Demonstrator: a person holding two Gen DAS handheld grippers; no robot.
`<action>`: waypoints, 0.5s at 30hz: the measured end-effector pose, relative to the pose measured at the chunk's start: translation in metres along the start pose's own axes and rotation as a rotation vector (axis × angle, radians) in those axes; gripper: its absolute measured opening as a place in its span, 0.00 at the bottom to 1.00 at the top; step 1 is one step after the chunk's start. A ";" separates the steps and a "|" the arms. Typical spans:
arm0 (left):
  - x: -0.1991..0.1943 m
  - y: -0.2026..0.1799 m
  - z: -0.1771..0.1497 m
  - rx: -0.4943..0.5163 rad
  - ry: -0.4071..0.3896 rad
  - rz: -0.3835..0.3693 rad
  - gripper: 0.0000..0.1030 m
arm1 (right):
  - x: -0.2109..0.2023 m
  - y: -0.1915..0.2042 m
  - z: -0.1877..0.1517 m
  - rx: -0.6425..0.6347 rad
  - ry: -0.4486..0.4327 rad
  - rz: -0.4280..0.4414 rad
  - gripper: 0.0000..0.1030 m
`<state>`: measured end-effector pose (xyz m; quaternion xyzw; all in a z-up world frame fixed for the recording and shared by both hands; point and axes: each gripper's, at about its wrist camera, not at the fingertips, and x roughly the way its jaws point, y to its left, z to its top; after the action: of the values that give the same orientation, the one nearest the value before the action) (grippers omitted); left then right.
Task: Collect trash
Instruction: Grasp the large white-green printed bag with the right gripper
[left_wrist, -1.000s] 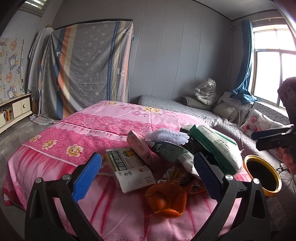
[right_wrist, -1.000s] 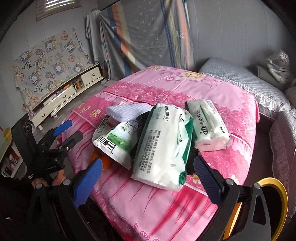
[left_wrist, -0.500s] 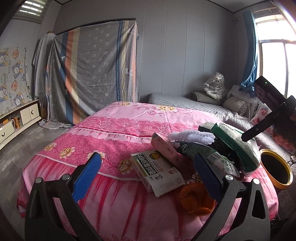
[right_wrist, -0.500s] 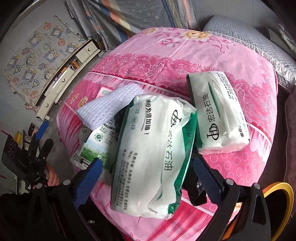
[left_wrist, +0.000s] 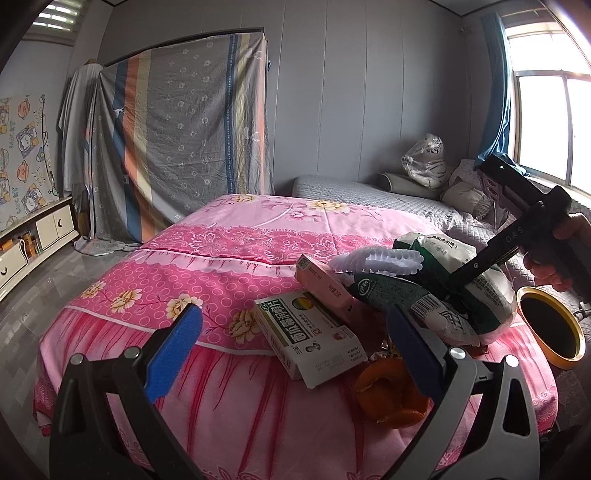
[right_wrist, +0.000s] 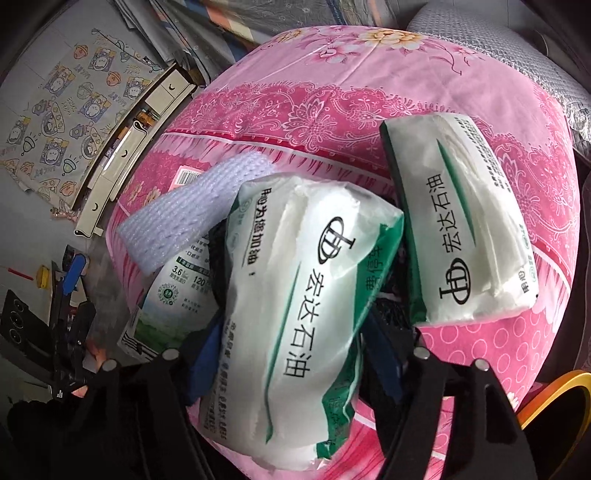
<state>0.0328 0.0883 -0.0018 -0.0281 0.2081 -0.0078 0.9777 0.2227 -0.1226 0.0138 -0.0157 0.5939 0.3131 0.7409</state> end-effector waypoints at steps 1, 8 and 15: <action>0.000 0.000 0.000 -0.003 0.002 -0.003 0.93 | -0.001 0.000 -0.001 0.001 -0.003 0.003 0.58; 0.001 -0.004 0.001 0.008 0.012 -0.007 0.93 | -0.014 0.002 -0.009 0.005 -0.061 0.013 0.46; -0.001 -0.008 0.006 0.031 0.033 -0.019 0.93 | -0.050 -0.001 -0.024 0.046 -0.158 0.147 0.44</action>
<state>0.0339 0.0807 0.0047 -0.0149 0.2240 -0.0205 0.9743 0.1976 -0.1547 0.0511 0.0698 0.5403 0.3530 0.7607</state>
